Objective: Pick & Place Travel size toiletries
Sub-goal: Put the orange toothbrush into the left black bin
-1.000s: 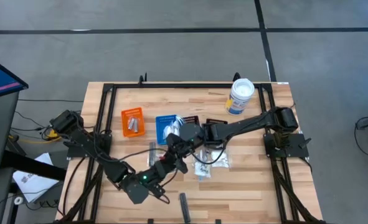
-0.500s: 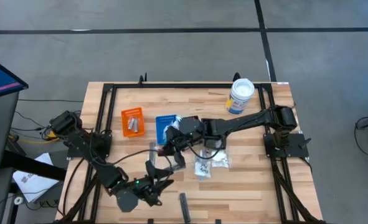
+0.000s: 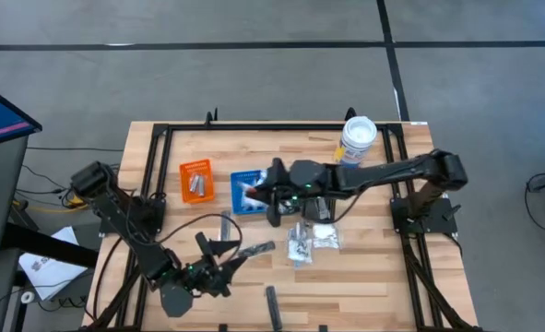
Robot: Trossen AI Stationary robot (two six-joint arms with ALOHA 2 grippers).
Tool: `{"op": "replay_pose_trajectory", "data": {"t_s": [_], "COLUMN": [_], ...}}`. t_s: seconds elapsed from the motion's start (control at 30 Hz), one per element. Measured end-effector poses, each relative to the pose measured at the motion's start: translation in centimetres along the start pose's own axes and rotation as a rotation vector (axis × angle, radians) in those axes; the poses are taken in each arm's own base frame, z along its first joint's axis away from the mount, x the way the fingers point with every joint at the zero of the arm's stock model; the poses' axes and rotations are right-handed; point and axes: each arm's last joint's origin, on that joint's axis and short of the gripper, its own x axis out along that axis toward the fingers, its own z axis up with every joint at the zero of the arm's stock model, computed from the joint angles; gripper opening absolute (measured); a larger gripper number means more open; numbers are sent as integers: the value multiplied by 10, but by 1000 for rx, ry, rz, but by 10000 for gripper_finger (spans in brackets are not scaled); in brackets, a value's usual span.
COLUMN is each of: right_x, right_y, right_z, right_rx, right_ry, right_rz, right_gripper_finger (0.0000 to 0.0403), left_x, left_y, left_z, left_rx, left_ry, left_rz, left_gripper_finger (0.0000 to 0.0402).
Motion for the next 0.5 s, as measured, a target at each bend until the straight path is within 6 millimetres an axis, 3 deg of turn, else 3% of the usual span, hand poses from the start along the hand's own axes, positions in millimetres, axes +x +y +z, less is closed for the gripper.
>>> {"op": "replay_pose_trajectory", "data": {"t_s": [0.27, 0.5], "right_x": [-35, -57], "right_y": [-17, -35], "right_z": [-59, -63], "right_rx": [179, 257], "right_ry": [-41, -193], "right_rz": [12, -208], "right_gripper_finger": [9, 9], "left_x": [-6, -5], "left_y": [36, 82], "left_z": [-16, -38], "left_rx": [-184, -502], "left_ry": [3, 3], "left_rz": [35, 71], "left_gripper_finger": [218, 209]}}
